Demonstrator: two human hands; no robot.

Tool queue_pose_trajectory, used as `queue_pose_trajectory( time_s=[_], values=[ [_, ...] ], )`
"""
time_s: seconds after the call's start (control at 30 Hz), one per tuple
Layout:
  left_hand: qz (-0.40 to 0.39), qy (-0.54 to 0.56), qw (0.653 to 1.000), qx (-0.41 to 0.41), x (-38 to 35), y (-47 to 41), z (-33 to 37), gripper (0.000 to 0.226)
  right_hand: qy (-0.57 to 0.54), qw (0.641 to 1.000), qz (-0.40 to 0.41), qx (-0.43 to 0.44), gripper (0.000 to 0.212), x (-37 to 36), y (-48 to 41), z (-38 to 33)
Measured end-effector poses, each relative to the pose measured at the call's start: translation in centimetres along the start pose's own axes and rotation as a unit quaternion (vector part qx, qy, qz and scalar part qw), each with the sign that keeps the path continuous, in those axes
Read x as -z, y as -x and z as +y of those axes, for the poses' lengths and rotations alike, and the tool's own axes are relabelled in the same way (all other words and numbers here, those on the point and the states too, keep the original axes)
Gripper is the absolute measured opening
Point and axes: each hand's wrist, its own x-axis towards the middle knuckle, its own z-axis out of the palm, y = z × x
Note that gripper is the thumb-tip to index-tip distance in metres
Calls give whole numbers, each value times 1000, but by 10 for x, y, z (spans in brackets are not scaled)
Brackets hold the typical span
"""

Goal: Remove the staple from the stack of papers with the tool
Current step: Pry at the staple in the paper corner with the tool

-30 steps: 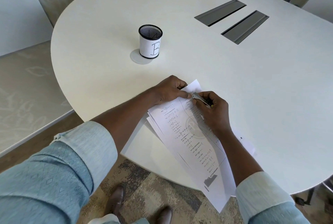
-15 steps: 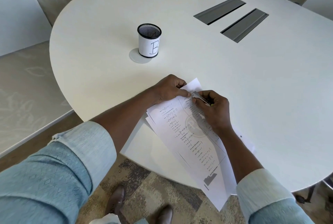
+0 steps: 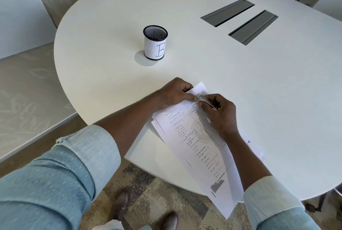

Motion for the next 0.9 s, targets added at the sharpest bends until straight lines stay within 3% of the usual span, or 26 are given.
queue_pose_trajectory(
  time_s=[0.5,0.67,0.9],
  values=[
    [-6,28,1000,9,-1,-1,1,69,-71,997,4,-22,14,1,5,-7],
    [-18,50,998,14,1,1,3,42,-60,998,-1,-15,5,2,6,-8],
    [-17,38,999,18,1,0,4,60,-51,999,0,-12,5,2,5,-8]
  ],
)
